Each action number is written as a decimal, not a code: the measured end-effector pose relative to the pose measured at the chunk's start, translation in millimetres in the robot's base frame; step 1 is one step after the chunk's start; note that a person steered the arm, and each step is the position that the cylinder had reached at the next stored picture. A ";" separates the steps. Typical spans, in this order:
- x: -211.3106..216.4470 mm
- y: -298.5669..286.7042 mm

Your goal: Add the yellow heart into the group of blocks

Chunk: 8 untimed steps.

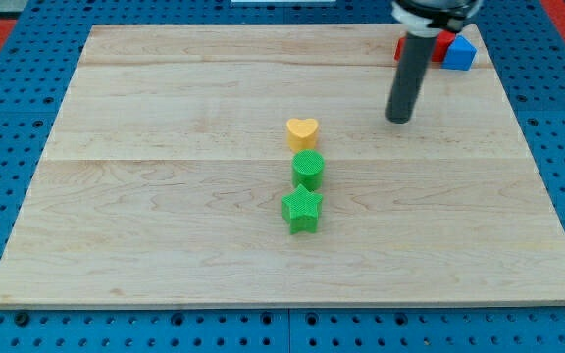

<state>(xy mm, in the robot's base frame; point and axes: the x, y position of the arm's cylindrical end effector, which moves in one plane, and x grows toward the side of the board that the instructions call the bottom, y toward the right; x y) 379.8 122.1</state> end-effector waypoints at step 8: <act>12.1 -71.8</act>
<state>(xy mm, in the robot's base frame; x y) 391.8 50.4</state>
